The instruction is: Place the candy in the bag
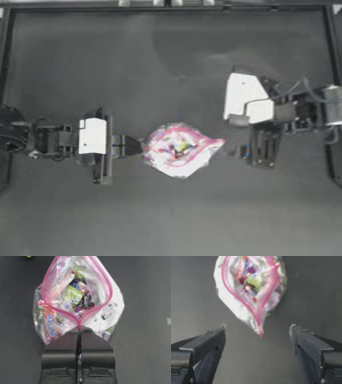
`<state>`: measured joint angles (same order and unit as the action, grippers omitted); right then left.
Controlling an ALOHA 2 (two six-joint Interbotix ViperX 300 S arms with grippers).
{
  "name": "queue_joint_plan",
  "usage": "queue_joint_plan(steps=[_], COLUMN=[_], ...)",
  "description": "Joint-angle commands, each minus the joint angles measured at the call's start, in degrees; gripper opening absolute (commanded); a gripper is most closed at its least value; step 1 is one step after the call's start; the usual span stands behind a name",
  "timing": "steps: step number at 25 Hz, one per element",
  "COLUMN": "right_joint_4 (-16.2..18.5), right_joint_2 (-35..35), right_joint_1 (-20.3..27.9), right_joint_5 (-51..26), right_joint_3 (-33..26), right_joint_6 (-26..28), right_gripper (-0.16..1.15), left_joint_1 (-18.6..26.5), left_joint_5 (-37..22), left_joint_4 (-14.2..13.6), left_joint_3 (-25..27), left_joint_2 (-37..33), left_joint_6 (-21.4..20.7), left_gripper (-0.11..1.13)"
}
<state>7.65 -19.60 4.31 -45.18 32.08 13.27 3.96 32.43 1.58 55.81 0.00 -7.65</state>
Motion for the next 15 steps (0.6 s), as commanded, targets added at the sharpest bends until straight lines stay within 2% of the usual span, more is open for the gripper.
queue_joint_plan(steps=[1,8,15], right_joint_4=[0.88,0.88,0.97], right_joint_2=[-3.16,-7.12,-11.51], right_joint_1=[0.18,0.62,2.72], right_joint_5=[-2.46,-7.12,-8.0], right_joint_3=[-1.85,-1.49,1.32], right_joint_6=[0.0,0.09,0.35], right_gripper=[1.01,1.01,1.01], left_joint_1=[0.0,0.0,0.0], left_joint_5=[0.35,0.35,0.44], left_joint_4=[-0.09,0.0,0.0], left_joint_3=[-1.05,-1.14,-1.05], left_joint_2=[-1.76,-1.76,-1.76], left_joint_6=[-0.09,-0.09,-0.09], left_gripper=[0.05,0.05,0.05])
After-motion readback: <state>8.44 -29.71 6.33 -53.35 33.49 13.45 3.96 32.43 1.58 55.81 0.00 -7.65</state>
